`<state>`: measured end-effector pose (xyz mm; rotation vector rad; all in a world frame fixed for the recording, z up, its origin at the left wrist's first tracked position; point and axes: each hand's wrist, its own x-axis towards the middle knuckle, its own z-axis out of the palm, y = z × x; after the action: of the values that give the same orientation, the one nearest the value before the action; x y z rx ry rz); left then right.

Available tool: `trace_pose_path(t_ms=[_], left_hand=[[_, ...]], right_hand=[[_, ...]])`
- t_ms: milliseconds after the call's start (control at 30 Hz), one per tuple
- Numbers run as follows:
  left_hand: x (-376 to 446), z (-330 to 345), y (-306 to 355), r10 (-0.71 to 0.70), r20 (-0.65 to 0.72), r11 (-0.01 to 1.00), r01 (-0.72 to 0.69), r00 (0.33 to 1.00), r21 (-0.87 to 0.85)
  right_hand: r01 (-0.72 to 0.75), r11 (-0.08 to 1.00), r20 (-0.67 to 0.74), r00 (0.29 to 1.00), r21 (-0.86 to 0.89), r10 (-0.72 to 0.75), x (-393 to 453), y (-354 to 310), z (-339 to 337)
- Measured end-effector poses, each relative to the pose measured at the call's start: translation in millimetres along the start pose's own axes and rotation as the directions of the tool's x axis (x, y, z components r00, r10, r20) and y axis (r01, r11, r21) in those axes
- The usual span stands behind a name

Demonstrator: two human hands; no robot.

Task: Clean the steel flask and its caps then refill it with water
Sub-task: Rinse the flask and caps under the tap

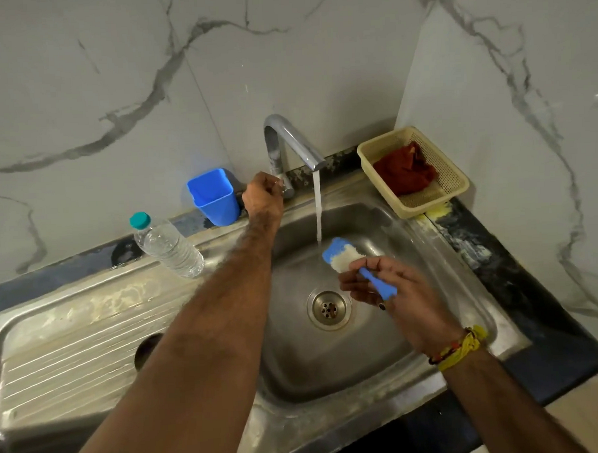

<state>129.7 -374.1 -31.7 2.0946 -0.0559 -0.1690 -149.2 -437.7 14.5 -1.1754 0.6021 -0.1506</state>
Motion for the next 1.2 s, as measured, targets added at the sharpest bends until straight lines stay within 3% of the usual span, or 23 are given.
trace_pose_path(t_ms=[67, 167, 267, 333, 467, 600, 833, 1067, 1200], left_hand=[[-7.2, -5.5, -1.1, -0.005, 0.047, 1.000, 0.006, 0.999, -0.021], [-39.8, -20.2, -4.6, 0.025, 0.120, 0.998, -0.018, 0.993, -0.059], [-82.5, -36.9, -26.0, 0.099, 0.133, 0.988, -0.112, 0.986, 0.101], [-114.6, -53.5, -47.2, 0.105, 0.126, 0.965, -0.132, 0.987, 0.226], [-179.7, -85.3, -101.1, 0.122, 0.110, 0.894, -0.157, 0.986, 0.419], [-202.6, -88.4, -139.1, -0.065, 0.192, 0.699, -0.093, 0.979, 0.709], [-162.9, -102.2, -149.7, -0.207, 0.188, 0.645, -0.010, 0.960, 0.764], [-151.5, -106.0, -166.4, -0.279, 0.294, 0.631, -0.056, 0.914, 0.774], [-150.0, -104.3, -173.1, -0.282, 0.294, 0.633, -0.053, 0.913, 0.772]], right_hand=[[0.123, 0.962, -0.001, 0.992, -0.243, -0.127, 0.6, -3.0, 2.5], [0.322, 0.786, -0.042, 0.914, -0.528, -0.403, -2.4, -5.6, 12.5], [0.435, 0.582, 0.013, 0.808, -0.687, -0.589, 0.8, -5.4, 22.0], [0.431, 0.483, 0.064, 0.793, -0.762, -0.606, 7.2, 0.5, 22.9], [0.443, 0.507, 0.050, 0.787, -0.740, -0.615, 4.7, 9.5, 27.6], [0.490, 0.496, 0.032, 0.734, -0.716, -0.679, 4.9, 4.5, 37.0], [0.680, 0.437, 0.124, 0.610, -0.589, -0.782, 20.5, -54.9, 93.6], [0.755, 0.497, 0.083, 0.580, -0.427, -0.810, 90.1, -103.7, 170.8], [0.743, 0.478, 0.130, 0.593, -0.468, -0.794, 131.4, -117.2, 211.8]])
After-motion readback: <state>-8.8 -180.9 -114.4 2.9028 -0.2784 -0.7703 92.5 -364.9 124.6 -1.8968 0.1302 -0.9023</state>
